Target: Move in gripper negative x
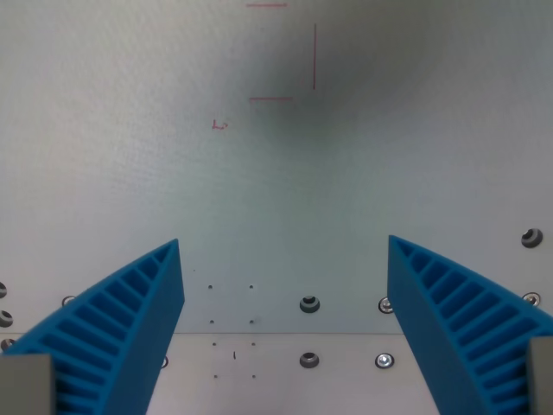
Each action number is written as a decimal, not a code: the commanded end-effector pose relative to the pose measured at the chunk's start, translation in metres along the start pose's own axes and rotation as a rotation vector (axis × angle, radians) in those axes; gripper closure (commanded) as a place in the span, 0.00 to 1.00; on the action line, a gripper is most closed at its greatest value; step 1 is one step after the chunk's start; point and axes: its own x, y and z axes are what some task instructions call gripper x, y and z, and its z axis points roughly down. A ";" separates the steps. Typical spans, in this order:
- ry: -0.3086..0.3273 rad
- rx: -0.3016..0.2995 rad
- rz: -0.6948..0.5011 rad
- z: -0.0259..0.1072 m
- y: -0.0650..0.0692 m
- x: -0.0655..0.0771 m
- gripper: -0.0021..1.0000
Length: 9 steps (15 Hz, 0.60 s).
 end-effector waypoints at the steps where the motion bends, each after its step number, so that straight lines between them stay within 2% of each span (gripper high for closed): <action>1: 0.004 0.000 0.000 -0.002 0.000 -0.005 0.00; 9: 0.004 0.000 0.000 -0.002 0.000 -0.045 0.00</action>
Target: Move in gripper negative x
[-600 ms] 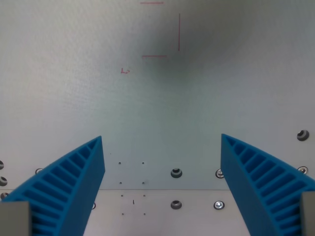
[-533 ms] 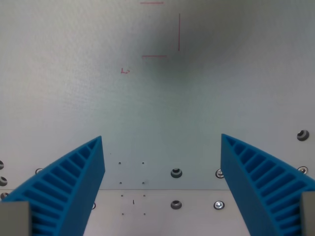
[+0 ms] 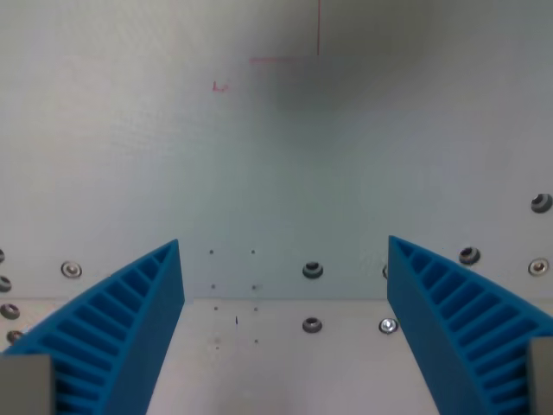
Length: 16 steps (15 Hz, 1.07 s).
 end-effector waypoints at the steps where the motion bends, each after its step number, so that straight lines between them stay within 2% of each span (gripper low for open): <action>1: 0.054 -0.008 -0.002 -0.003 0.002 -0.030 0.00; 16: 0.054 -0.008 -0.002 0.001 0.002 -0.104 0.00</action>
